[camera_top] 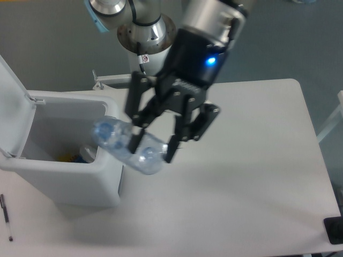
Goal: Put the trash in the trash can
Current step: 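Lift the bottle and carry it over the trash bin, then open the gripper to drop the bottle into the bin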
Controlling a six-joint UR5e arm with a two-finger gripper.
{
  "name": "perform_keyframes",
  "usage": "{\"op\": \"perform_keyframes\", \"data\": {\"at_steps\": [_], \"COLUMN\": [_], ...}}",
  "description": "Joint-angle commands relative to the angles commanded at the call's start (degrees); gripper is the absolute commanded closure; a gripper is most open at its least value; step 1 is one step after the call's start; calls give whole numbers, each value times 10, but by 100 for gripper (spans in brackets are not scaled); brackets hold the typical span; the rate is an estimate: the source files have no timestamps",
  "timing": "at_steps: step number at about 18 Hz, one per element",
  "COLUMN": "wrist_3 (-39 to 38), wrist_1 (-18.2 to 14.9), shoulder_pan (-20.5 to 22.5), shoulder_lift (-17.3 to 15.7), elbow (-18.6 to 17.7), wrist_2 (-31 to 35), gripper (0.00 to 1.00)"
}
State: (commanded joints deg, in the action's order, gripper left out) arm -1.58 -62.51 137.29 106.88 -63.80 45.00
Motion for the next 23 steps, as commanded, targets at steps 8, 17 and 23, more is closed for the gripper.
{"op": "perform_keyframes", "data": {"at_steps": [8, 17, 23], "wrist_3": [24, 67, 105], "wrist_1": [82, 85, 85], "shoulder_pan": [-26, -35, -35], "shoulder_lift": [-18, -32, -42], "elbow": [-86, -129, -149], "wrist_2": [2, 5, 6], "gripper": [54, 39, 3]}}
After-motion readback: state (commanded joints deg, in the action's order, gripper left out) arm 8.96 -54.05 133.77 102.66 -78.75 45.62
